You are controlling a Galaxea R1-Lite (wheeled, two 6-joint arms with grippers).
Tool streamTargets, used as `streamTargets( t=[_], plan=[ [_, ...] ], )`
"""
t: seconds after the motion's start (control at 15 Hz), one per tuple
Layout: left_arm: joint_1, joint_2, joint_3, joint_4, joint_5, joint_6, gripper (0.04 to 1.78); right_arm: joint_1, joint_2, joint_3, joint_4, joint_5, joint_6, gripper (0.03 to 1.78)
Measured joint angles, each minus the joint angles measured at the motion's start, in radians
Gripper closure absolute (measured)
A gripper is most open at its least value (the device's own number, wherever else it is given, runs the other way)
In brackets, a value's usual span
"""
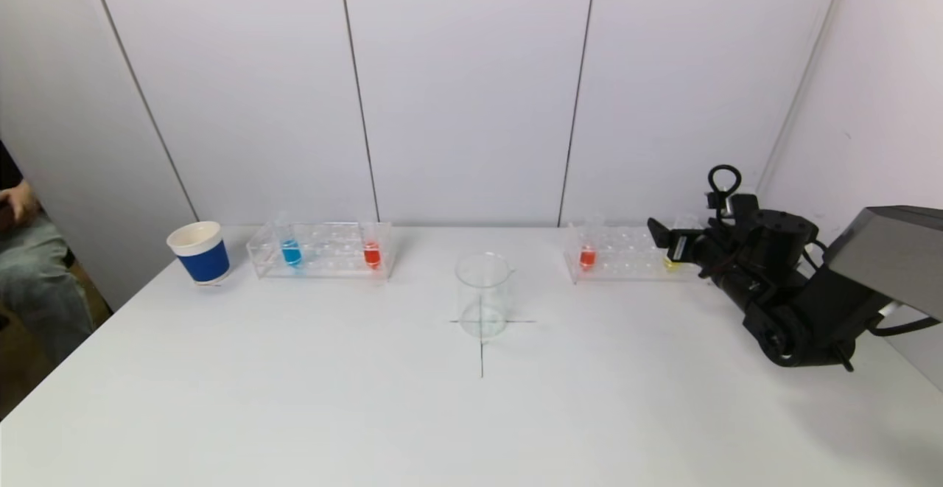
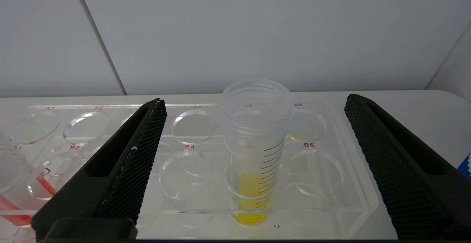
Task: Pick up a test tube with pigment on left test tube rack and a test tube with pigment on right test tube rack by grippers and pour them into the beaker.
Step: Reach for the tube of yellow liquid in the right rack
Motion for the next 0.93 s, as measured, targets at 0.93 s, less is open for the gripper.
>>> streamTargets(
  t=[0.93],
  plan=[
    [0.0, 0.0, 0.0, 0.0, 0.0, 0.0, 0.05, 0.001, 0.004, 0.0, -0.001, 0.0, 0.0, 0.09]
  ],
)
